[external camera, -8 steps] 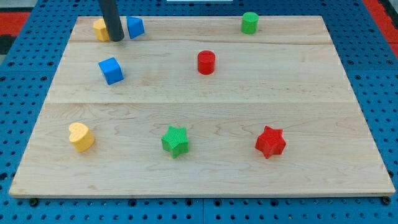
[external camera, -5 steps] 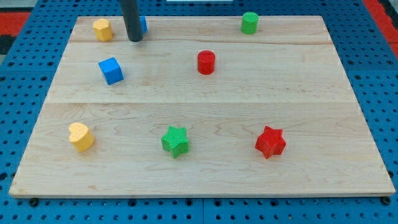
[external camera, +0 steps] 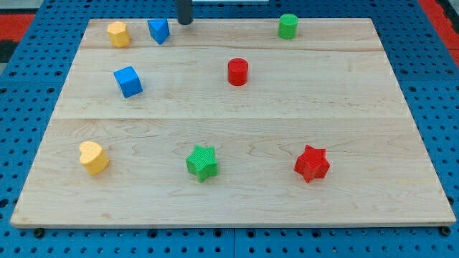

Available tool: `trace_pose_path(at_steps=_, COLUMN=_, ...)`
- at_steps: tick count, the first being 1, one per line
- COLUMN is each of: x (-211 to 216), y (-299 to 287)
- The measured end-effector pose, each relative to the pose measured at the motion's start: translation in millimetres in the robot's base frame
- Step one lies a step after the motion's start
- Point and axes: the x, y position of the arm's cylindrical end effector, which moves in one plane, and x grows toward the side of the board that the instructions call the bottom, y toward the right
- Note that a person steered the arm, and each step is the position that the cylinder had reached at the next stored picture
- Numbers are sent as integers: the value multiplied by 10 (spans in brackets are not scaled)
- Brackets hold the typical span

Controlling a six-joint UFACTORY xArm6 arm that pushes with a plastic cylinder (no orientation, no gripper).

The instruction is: Place the blue triangle diagonally to the top right of the blue cube

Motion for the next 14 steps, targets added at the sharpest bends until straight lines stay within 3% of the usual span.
trace_pose_path(at_steps=1, x=-1, y=-222)
trace_pose_path(at_steps=3, x=0, y=-111)
trace_pose_path(at_steps=6, x=721, y=-44)
trace_pose_path(at_steps=8, x=569, y=174)
trace_pose_path(at_steps=11, x=301, y=-172)
trace_pose_path(at_steps=12, x=330, y=-625)
trace_pose_path(at_steps=14, x=776, y=-638)
